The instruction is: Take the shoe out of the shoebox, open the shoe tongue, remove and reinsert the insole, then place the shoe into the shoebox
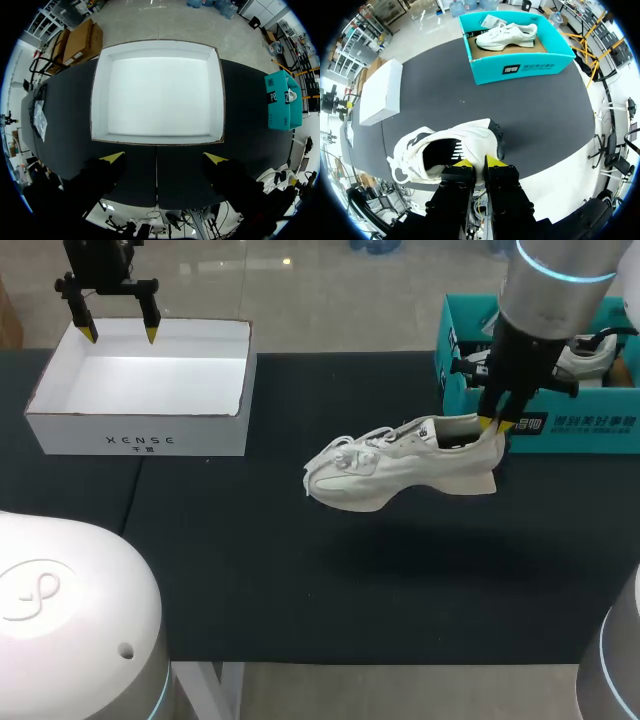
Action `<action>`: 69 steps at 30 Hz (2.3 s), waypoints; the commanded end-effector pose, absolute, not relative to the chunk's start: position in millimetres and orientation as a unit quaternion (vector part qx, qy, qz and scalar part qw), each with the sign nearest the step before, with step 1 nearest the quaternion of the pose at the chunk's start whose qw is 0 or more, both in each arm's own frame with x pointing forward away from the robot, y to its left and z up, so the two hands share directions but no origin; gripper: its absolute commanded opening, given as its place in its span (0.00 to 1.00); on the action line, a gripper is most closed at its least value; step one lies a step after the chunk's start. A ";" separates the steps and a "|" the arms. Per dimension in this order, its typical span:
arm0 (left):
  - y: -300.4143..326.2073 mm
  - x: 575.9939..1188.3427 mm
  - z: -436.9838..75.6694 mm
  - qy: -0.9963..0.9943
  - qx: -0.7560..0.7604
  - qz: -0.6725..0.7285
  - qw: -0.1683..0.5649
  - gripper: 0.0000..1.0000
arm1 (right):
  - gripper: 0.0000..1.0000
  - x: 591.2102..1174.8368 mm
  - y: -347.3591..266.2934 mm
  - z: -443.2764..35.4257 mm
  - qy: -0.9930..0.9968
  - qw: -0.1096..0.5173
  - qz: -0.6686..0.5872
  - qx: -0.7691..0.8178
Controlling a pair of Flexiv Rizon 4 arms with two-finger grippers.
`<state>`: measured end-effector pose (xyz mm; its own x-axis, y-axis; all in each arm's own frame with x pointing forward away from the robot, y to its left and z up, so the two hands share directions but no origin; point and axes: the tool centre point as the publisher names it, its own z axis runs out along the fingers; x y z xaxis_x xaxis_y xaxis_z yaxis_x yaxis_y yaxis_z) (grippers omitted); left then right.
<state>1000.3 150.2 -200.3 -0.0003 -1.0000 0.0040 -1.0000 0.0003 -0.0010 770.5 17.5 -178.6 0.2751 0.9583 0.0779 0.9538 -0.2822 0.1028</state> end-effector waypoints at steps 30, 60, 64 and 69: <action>150.0 1000.3 -200.2 -0.707 0.707 0.001 0.001 1.00 | 0.00 768.5 16.7 -263.5 0.575 -0.051 0.127 0.806; 150.0 1000.3 -200.2 -0.707 0.707 0.001 0.001 1.00 | 0.00 782.0 11.4 -353.3 0.574 -0.091 0.100 0.808; 150.0 1000.3 -200.2 -0.707 0.707 0.001 0.001 1.00 | 0.00 781.9 11.5 -359.7 0.573 -0.095 0.097 0.808; 150.0 1000.3 -200.2 -0.707 0.707 0.001 0.001 1.00 | 1.00 781.2 11.1 -355.0 0.565 -0.094 0.094 0.814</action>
